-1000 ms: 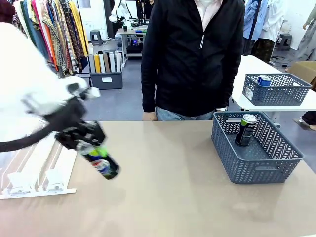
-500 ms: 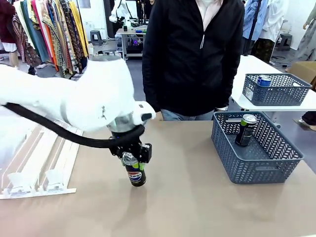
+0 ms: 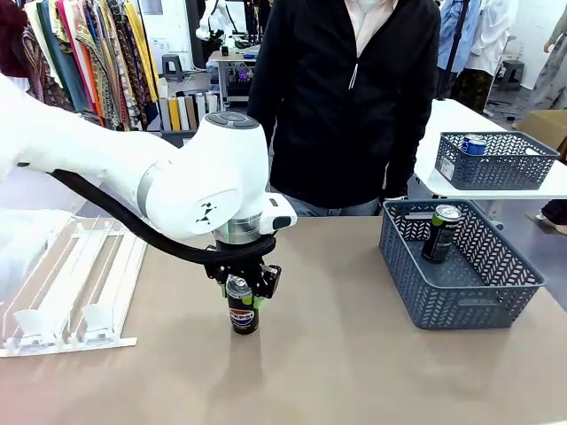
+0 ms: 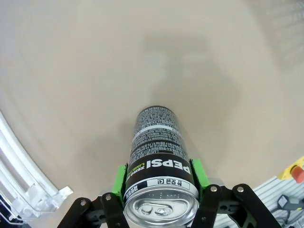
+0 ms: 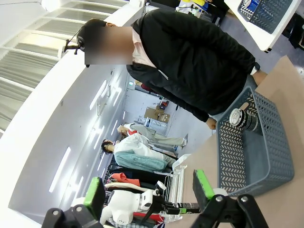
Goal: Retrieve and store the cans from the dispenser.
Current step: Pick up one can from the Automatic Can Dispenser and place it in the middle of the table.
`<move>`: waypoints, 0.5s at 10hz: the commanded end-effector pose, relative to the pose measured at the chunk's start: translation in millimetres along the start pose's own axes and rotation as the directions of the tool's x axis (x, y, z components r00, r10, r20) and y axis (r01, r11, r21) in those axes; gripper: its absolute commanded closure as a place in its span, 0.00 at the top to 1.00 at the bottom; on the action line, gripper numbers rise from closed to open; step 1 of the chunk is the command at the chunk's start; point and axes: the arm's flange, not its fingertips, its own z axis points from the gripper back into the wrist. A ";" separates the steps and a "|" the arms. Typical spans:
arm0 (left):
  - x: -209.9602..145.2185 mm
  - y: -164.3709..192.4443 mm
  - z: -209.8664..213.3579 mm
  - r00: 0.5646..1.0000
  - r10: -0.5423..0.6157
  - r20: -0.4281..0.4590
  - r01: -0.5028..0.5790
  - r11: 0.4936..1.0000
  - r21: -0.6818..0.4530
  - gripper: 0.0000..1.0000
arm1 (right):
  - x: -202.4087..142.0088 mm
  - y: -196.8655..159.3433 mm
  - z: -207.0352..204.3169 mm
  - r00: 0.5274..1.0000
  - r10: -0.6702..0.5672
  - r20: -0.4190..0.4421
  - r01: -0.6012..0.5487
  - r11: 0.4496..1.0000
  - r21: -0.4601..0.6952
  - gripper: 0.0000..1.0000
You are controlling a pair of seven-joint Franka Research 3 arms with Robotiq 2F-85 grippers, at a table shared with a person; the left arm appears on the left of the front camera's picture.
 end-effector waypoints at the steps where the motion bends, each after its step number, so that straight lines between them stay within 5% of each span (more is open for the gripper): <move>1: 3.5 1.0 -1.8 0.999 0.002 -0.032 -0.002 1.000 -0.002 0.00 | 3.4 1.1 -3.1 0.999 0.026 0.019 -0.027 0.999 0.024 1.00; 2: 2.5 1.4 -2.8 0.999 -0.008 -0.039 0.008 1.000 -0.013 0.21 | 3.4 1.1 -3.1 0.999 0.026 0.019 -0.027 0.999 0.024 1.00; 3: 1.1 0.7 -1.0 1.000 -0.018 -0.025 0.017 1.000 -0.016 0.79 | 3.4 1.1 -3.1 0.999 0.026 0.019 -0.027 0.999 0.024 1.00; 4: 0.4 1.3 1.7 1.000 -0.018 -0.014 0.018 1.000 -0.023 1.00 | 3.4 1.1 -3.1 0.999 0.026 0.019 -0.027 0.999 0.024 1.00; 5: -0.1 3.1 4.6 1.000 -0.016 0.004 0.016 0.999 -0.031 1.00 | 3.4 1.1 -3.1 0.999 0.026 0.019 -0.027 0.999 0.024 1.00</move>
